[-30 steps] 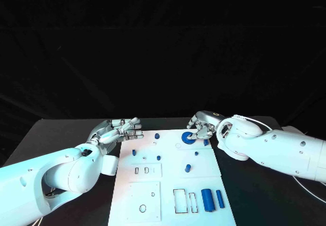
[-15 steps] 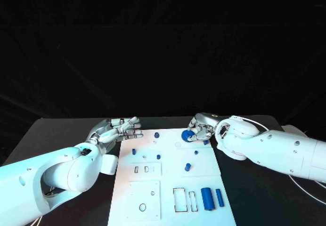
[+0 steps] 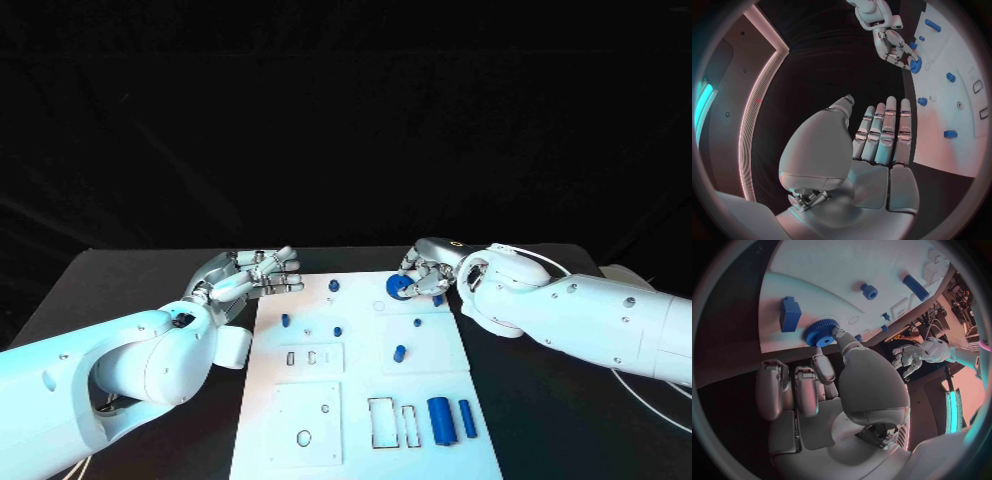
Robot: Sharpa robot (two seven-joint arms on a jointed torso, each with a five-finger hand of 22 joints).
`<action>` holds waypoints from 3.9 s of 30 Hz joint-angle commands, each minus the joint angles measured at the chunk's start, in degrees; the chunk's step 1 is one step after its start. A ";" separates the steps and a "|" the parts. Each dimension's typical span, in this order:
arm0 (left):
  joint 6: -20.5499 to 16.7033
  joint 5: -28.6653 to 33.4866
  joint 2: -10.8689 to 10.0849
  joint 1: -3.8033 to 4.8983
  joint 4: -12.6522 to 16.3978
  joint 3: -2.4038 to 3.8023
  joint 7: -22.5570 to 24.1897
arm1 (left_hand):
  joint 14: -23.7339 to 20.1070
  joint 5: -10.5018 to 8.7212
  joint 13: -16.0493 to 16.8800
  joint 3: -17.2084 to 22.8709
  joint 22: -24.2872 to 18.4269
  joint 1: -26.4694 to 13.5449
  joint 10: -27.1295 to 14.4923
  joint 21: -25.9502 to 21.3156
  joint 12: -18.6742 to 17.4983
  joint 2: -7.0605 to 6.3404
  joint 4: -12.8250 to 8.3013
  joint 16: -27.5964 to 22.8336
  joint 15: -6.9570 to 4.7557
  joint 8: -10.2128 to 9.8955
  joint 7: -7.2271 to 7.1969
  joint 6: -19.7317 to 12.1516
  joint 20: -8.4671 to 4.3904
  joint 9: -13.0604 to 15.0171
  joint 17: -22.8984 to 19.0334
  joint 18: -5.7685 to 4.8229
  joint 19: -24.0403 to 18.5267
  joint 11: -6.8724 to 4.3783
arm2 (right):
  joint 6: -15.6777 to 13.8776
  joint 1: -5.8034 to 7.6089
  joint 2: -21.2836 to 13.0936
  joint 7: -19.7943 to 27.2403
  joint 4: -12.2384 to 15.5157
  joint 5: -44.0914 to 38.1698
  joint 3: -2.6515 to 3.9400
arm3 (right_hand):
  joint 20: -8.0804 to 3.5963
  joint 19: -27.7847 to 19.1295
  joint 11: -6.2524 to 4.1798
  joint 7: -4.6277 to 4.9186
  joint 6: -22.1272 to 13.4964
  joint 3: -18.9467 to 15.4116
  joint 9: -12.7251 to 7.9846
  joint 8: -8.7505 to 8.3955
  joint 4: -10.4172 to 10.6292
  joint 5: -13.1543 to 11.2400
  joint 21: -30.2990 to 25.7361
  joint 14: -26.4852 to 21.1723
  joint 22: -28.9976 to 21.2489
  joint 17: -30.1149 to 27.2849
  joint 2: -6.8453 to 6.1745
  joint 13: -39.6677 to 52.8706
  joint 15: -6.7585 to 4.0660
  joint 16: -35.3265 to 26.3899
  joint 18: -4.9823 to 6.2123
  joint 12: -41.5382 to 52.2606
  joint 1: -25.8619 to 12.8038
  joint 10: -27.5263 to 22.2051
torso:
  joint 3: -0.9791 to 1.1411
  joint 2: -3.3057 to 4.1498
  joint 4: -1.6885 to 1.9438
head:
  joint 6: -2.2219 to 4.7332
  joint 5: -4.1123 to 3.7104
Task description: Assemble the parts on the task board
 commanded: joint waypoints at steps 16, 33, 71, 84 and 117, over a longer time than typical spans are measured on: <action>1.30 0.09 0.08 0.09 0.01 0.05 -0.28 | 0.05 0.03 -0.08 -0.12 -0.11 0.26 -0.34 -0.35 -0.35 0.49 -0.10 -0.35 0.41 -0.29 0.30 -0.17 0.30 -0.04 0.07 0.73 0.11 -0.02 | 0.25 -0.18 0.02 -0.05 0.32 -1.38 -0.13 | -0.57 1.15 -0.89 -1.06 3.78 1.47 0.76 1.90 0.63 4.50 0.93 5.63 4.12 12.61 0.85 5.24 -0.30 0.58 -1.34 5.41 1.18 3.13 | 0.01 -0.03 0.05 | -0.24 0.14; 1.41 0.56 0.38 0.08 -0.29 0.04 -0.22 | 0.04 0.04 -0.08 -0.11 -0.13 0.25 -0.37 -0.36 -0.38 0.59 -0.07 -0.39 0.43 -0.32 0.30 -0.18 0.31 -0.03 0.08 0.73 0.10 -0.01 | -10.55 0.42 0.76 -1.82 7.84 -9.18 -0.09 | -1.00 1.79 -1.35 -1.58 4.97 3.11 1.15 2.34 1.06 9.00 1.67 5.78 5.32 13.27 1.11 6.97 -0.74 0.82 -1.60 6.97 0.93 4.08 | -0.04 0.01 0.11 | 0.12 0.32; 1.17 0.60 0.58 0.18 -1.57 0.07 0.14 | -0.16 0.06 -0.07 -0.05 -0.25 0.48 -0.48 -0.47 -0.52 0.84 -0.16 -0.70 0.50 -0.44 0.35 -0.23 0.37 -0.02 0.08 0.70 -0.05 0.04 | -5.16 -1.84 13.68 -2.53 1.19 -14.14 -1.33 | -1.05 1.58 -1.26 -1.45 4.57 3.66 1.17 2.03 1.24 8.12 1.39 5.76 5.03 13.20 0.99 6.92 -0.71 0.79 -1.53 6.84 0.68 3.86 | 0.01 0.07 0.06 | -0.91 1.73; 1.12 0.60 0.62 0.20 -1.80 0.07 0.04 | -0.29 0.05 -0.07 -0.06 -0.30 0.56 -0.54 -0.53 -0.57 0.86 -0.21 -0.85 0.55 -0.49 0.40 -0.26 0.40 -0.02 0.07 0.69 -0.15 0.09 | -4.42 -1.91 14.31 -3.60 0.24 -13.81 -1.35 | -0.32 1.45 0.21 0.32 -0.59 3.99 -0.03 -1.35 1.67 4.52 1.16 5.80 4.96 13.40 0.02 6.05 0.42 0.86 -1.53 5.75 -0.08 2.75 | -0.03 0.07 0.07 | -0.94 1.75; 0.96 0.60 0.46 0.22 -1.97 0.07 -0.14 | -0.41 0.04 -0.08 -0.10 -0.36 0.60 -0.66 -0.61 -0.66 0.87 -0.24 -1.02 0.62 -0.58 0.49 -0.36 0.45 -0.03 0.06 0.68 -0.26 0.16 | -6.01 -1.92 11.88 -3.61 2.05 -10.53 -1.39 | 0.47 2.17 0.50 0.30 0.37 0.23 -0.35 -1.92 9.99 4.01 1.72 6.09 6.29 14.71 1.37 8.12 0.89 1.31 -1.72 7.88 -6.03 3.89 | 0.06 0.02 0.01 | -0.64 1.89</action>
